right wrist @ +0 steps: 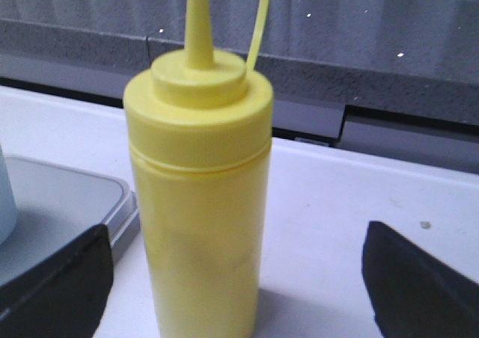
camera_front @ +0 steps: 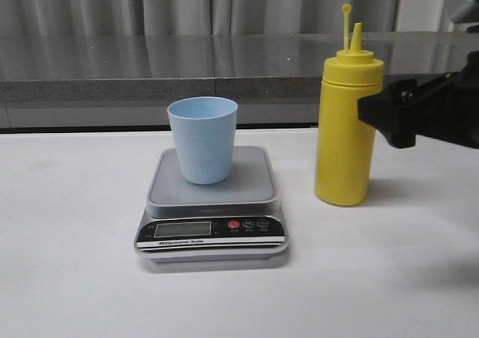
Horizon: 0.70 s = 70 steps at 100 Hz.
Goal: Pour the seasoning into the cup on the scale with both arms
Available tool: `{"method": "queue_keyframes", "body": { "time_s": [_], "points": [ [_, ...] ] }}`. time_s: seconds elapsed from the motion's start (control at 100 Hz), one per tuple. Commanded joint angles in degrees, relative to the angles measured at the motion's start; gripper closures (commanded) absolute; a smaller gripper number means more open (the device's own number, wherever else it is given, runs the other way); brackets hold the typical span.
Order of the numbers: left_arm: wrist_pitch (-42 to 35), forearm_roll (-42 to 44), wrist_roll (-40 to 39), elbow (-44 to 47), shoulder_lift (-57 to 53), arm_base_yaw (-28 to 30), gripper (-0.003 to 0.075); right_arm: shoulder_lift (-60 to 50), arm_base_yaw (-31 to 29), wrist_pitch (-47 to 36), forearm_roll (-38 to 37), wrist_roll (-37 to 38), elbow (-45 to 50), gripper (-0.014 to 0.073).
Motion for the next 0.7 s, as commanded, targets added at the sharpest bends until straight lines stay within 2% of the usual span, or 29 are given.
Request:
{"method": "queue_keyframes", "body": {
  "time_s": [0.0,0.35,0.69],
  "points": [
    [-5.21,-0.11,-0.3,-1.56,0.43,0.03,0.0739,-6.11,-0.19,-2.13,1.59,-0.16,0.49,-0.0069],
    [-5.21,-0.11,-0.3,-1.56,0.43,0.03,0.0739,-30.18,-0.19,27.15,2.42,-0.34,1.24,-0.0069],
    [-5.21,-0.11,-0.3,-1.56,0.43,0.03,0.0739,-54.21,-0.19,44.55,2.42,-3.03,1.24,-0.0069]
  ]
}}
